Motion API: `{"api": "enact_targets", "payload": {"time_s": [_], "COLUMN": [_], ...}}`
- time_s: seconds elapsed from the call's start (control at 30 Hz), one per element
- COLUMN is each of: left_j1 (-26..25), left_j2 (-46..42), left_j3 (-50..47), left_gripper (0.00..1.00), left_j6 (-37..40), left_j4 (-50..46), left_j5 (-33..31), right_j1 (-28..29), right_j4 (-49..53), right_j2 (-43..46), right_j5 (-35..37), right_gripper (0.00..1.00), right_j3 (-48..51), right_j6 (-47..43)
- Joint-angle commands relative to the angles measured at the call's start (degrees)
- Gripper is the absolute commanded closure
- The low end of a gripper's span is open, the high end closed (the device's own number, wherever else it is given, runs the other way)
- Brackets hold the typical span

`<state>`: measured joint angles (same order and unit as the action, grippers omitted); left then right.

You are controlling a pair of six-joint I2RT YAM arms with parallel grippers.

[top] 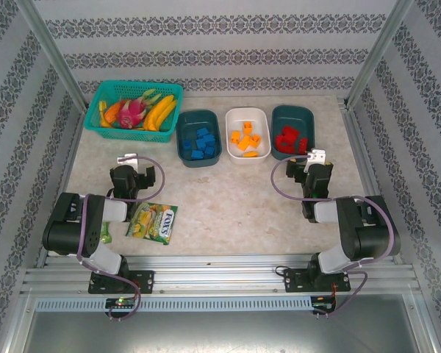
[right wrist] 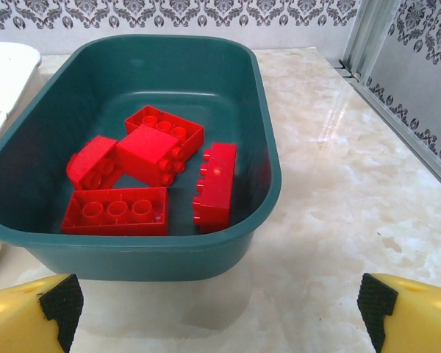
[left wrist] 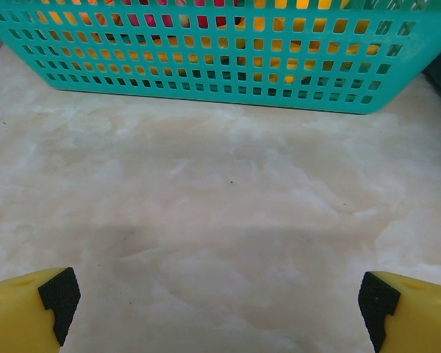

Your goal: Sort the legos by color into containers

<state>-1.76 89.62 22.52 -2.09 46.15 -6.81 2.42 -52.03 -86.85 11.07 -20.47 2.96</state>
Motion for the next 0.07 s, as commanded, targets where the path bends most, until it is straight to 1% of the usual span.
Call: {"api": "enact_targets", "payload": {"time_s": [0.0, 0.03], "left_j1": [0.82, 0.73], "left_j2": [-0.21, -0.20], "left_j3": [0.33, 0.31], "left_gripper": [0.00, 0.00], "left_j6": [0.33, 0.26], "left_j4": [3.09, 3.01], "left_j5": [0.74, 0.73], "right_j1": [0.22, 0.36], "right_j4": [-0.61, -1.28], "right_j2": [0.20, 0.36], "right_j5": [-0.67, -0.61], "right_gripper": [0.02, 0.02], "right_j3": [-0.99, -0.48], "right_j6": [-0.37, -0.64]}}
